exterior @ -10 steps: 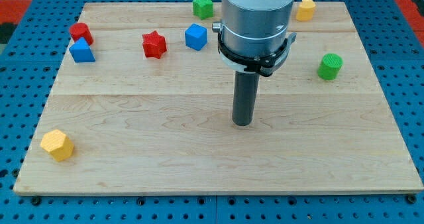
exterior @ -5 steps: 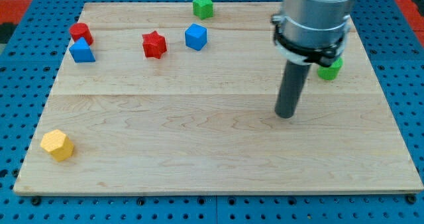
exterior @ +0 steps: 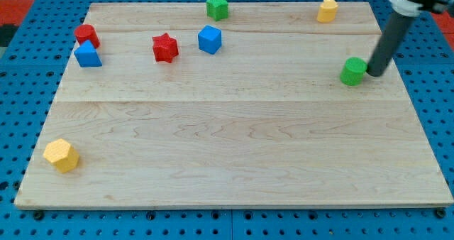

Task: Push the green circle towards the yellow hexagon

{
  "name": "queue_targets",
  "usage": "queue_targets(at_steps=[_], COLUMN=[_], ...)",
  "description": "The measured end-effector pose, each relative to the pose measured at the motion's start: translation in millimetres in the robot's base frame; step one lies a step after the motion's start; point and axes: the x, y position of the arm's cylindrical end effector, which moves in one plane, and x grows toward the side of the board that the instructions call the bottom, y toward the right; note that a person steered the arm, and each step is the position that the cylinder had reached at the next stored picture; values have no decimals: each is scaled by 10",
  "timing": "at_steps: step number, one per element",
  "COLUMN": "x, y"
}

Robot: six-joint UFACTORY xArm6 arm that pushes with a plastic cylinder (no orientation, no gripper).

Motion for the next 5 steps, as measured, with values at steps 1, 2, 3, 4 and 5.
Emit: queue_targets(at_steps=[1, 2, 3, 4, 5], x=[12, 39, 224, 771, 893], y=[-941, -2106, -2596, -2992, -2986])
